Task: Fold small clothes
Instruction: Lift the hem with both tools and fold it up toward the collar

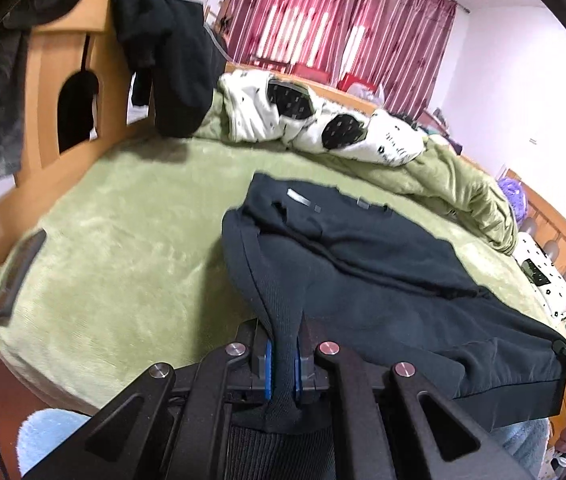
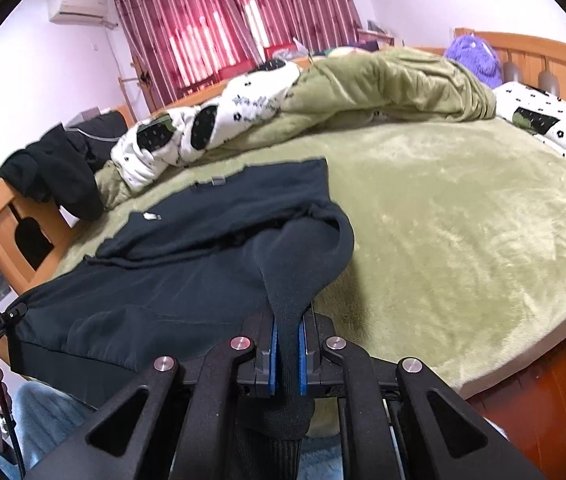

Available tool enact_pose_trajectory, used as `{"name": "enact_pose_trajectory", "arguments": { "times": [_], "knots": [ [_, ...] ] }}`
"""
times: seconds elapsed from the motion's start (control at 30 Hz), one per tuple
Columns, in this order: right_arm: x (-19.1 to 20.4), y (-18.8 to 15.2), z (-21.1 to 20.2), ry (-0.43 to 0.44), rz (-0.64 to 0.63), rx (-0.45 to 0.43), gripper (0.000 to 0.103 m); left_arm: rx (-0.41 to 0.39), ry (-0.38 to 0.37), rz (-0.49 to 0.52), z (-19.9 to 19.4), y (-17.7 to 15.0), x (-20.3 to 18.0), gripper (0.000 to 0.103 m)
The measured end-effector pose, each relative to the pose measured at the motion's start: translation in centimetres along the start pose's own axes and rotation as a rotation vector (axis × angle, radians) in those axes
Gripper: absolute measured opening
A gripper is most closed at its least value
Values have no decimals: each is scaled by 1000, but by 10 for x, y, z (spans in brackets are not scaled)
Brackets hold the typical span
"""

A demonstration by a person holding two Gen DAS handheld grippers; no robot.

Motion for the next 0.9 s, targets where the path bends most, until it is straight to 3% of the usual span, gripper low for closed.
{"name": "enact_pose_trajectory", "arguments": {
  "times": [0.2,0.43,0.63,0.9],
  "knots": [
    [8,7,-27,30,-2,-42,7,-25,14,6,-10,16,-4,7],
    [19,33,-8,36,15,-57,7,-17,57,24,17,44,-6,7],
    [33,68,36,26,2,-51,7,-12,83,17,55,75,-5,7],
    [44,118,117,12,4,-16,7,32,96,54,139,125,-7,8]
  ]
}}
Point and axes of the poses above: each gripper's, at about its wrist camera, not at the fingertips, and z roughly the way its jaws point, x to its left, y to its top, the point moved 5 cm from there along z, roughly the way its jaws point, and after that the axes turned 10 degrees about z, right-handed, at the moved point
